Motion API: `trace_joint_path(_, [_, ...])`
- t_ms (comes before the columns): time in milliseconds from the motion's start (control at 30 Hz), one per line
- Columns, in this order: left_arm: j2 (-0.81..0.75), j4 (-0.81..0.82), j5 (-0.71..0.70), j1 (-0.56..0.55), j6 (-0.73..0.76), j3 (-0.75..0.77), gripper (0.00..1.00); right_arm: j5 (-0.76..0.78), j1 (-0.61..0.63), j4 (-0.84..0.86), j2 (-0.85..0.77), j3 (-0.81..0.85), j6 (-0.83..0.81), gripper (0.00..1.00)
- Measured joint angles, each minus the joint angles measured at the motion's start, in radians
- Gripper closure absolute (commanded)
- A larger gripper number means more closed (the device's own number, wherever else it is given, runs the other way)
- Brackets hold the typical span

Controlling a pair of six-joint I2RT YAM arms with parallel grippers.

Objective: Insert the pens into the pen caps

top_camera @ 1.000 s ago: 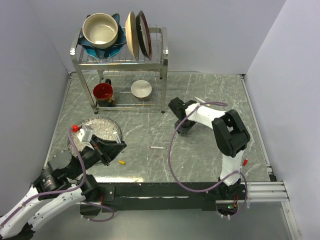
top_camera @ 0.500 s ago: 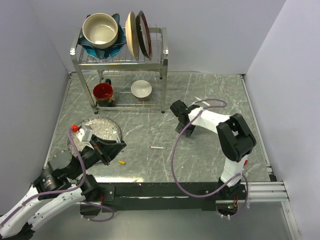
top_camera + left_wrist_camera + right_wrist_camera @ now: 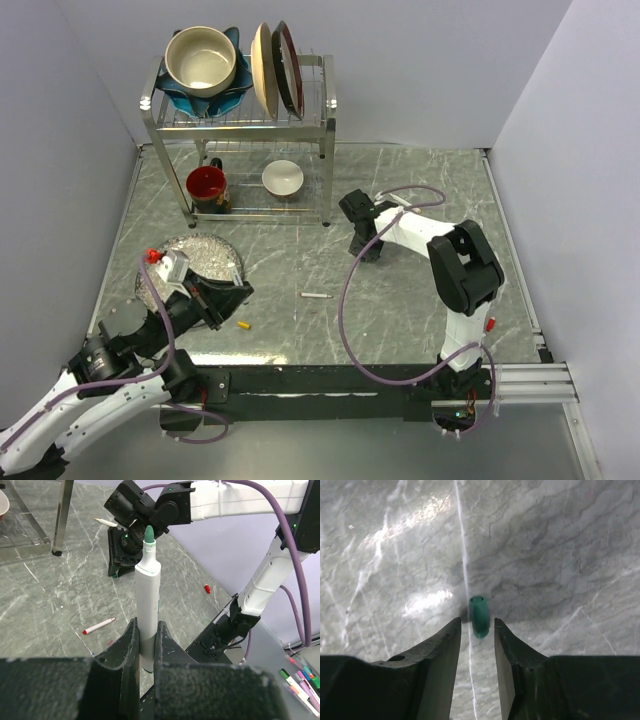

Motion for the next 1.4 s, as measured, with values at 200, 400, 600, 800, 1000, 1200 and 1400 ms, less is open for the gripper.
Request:
trace_joint_path(200, [0.011, -0.006, 0.0, 0.0, 0.0, 0.0, 0.99, 0.0, -0.013, -0.006, 0.036, 0.034, -0.016, 0.65])
trace_joint_path(400, [0.036, 0.003, 0.021, 0.0, 0.0, 0.0, 0.99, -0.006, -0.015, 0.002, 0.036, 0.031, -0.047, 0.7])
trace_joint_path(600, [0.188, 0.051, 0.124, 0.0, -0.004, 0.001, 0.99, -0.007, -0.018, 0.013, 0.036, 0.022, -0.072, 0.83])
trace_joint_path(800, [0.336, 0.212, 0.25, 0.0, -0.059, -0.042, 0.99, -0.012, -0.018, 0.071, 0.005, -0.029, -0.102, 1.0])
trace_joint_path(1000, [0.43, 0.42, 0.336, 0.0, -0.139, -0.179, 0.99, -0.018, -0.018, 0.165, -0.055, -0.116, -0.13, 1.0])
trace_joint_path(1200, [0.521, 0.586, 0.368, 0.0, -0.208, -0.283, 0.99, -0.035, -0.018, 0.223, -0.159, -0.241, -0.151, 1.0])
trace_joint_path(1400, [0.632, 0.782, 0.404, 0.0, -0.265, -0.338, 0.99, -0.076, 0.003, 0.234, -0.313, -0.341, -0.161, 1.0])
